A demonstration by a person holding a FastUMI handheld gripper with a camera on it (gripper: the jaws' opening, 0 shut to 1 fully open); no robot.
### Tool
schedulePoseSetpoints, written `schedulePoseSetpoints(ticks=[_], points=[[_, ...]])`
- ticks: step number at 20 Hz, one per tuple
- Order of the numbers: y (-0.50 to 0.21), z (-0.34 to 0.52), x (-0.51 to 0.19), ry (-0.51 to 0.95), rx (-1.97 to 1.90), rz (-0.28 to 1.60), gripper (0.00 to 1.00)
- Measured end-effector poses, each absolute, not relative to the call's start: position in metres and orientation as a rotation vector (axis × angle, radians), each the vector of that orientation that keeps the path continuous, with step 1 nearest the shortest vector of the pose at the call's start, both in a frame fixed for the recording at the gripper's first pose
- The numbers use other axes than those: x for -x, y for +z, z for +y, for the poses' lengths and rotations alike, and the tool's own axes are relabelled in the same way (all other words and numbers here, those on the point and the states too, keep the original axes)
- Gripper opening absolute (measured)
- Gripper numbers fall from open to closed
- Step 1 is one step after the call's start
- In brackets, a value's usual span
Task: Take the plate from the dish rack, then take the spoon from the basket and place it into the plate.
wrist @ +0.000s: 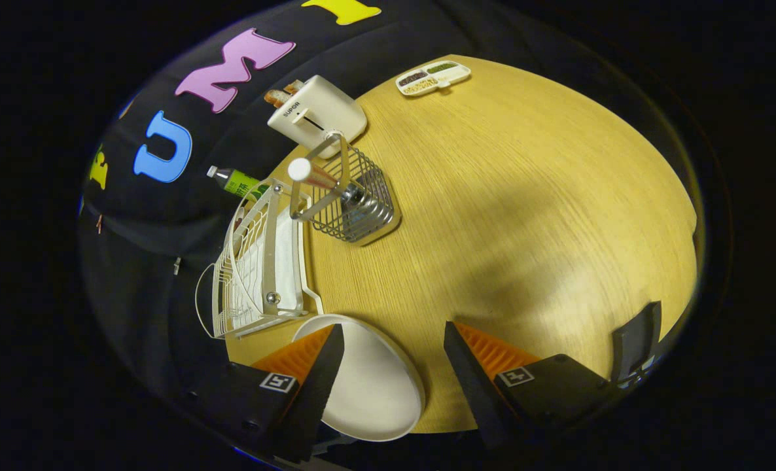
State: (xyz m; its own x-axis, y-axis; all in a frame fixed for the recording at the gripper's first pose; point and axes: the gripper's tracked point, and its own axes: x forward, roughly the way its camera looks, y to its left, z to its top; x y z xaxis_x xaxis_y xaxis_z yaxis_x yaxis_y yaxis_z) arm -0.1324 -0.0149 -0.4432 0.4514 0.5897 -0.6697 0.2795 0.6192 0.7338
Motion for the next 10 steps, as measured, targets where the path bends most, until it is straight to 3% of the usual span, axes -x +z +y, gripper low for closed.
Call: schedulePoseSetpoints(ticks=[10], points=[[-0.329,-0.092,0.051,0.335,-0.511,0.758,0.96]])
